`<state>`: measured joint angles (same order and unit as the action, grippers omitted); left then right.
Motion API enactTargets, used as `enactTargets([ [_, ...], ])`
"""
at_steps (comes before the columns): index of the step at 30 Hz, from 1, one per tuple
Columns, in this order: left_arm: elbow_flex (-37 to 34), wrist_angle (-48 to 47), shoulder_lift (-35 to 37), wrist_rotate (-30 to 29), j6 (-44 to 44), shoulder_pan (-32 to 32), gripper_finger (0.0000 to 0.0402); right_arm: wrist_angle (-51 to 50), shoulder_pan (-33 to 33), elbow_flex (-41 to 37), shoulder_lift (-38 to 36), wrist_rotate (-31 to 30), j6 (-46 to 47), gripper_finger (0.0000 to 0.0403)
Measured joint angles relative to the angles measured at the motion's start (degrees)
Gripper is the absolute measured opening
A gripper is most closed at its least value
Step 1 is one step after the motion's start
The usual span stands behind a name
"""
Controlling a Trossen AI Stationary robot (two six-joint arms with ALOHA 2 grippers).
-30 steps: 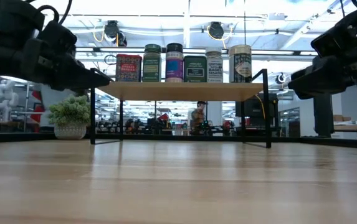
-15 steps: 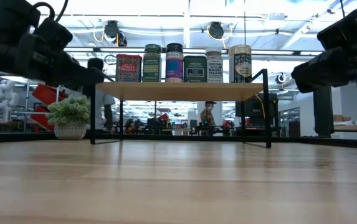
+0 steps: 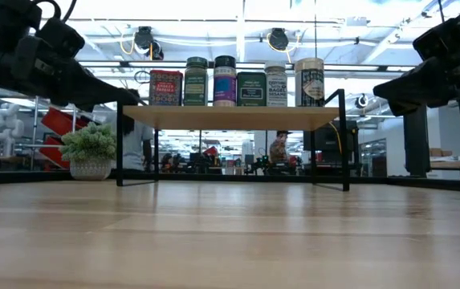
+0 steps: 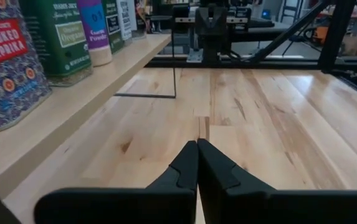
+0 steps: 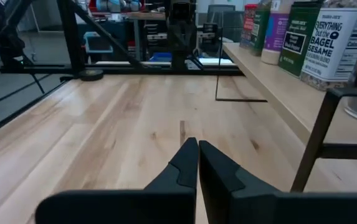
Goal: Shelf spices
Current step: Return to Home Position
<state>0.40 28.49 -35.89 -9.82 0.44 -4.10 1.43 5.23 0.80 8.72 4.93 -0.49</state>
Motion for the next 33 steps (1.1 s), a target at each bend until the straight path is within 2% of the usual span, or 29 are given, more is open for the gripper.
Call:
enactTargets([
  [27,0.0,-24.7,25.8,-2.4,-0.1,0.0,0.0,0.0,0.0,0.0,-0.1,0.0,-0.1,0.0],
  [33,0.0,-25.7,29.4,-1.3,1.9,0.0,0.0,0.0,0.0,0.0,-0.1,0.1,-0.2,0.0],
])
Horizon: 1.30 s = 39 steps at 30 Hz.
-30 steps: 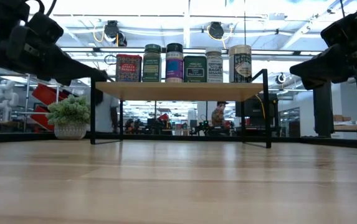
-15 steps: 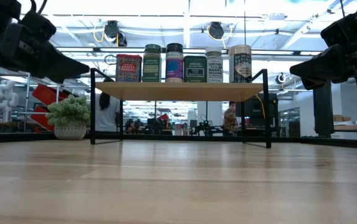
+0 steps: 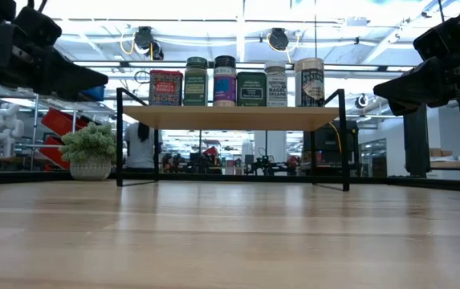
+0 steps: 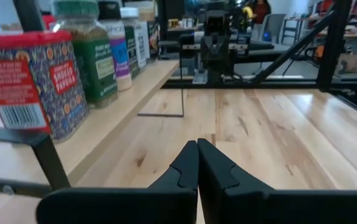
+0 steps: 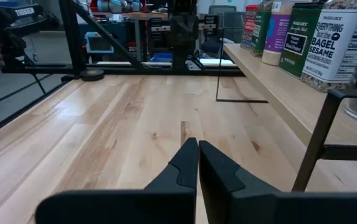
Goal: Shelf spices
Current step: Return to Home Position
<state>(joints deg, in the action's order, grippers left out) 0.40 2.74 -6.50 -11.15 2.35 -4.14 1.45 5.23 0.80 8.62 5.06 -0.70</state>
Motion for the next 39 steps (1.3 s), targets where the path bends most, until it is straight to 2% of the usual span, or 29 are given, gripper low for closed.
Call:
enactTargets([
  [4,0.0,-0.4,1.5,1.8,1.7,0.0,0.0,0.5,0.0,0.0,0.0,2.7,-0.3,0.0],
  [14,0.0,-0.7,1.8,3.1,2.5,0.0,0.0,0.5,0.0,0.0,0.0,3.0,-1.1,0.0],
  [22,0.0,-1.0,1.8,4.3,0.5,0.0,0.0,0.8,0.0,0.0,0.0,4.0,-1.1,0.0],
  [28,0.0,-1.2,1.8,5.4,-2.0,0.0,0.0,0.8,0.0,0.0,-3.0,4.0,-1.9,0.0],
  [39,0.0,-1.1,1.8,4.3,-0.5,0.0,0.0,-0.3,-0.1,0.0,-4.9,-2.0,-0.8,0.0],
])
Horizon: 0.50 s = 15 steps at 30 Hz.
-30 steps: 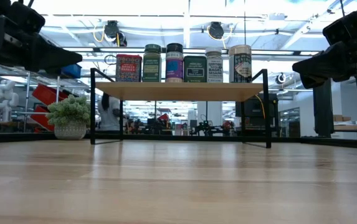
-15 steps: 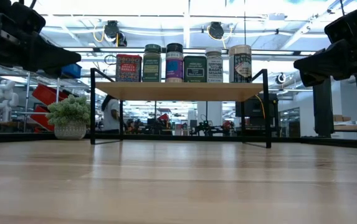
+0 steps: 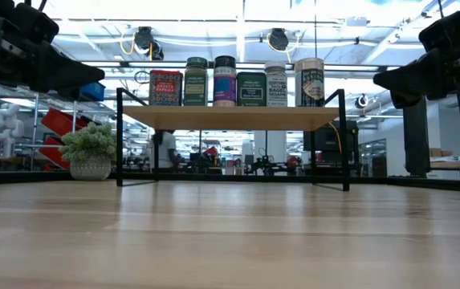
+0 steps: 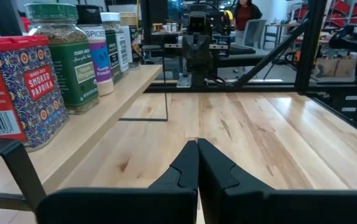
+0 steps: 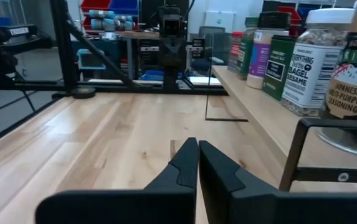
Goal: Shelf spices
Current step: Return to Home Position
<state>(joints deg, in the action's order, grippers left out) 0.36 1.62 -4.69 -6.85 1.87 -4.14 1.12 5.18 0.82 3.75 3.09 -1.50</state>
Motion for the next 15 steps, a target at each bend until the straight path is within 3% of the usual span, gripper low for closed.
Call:
enactTargets([
  [15,0.0,0.0,0.0,0.0,0.0,0.0,0.0018,0.0,-1.1,0.0,0.0,0.0,-0.8,0.0],
])
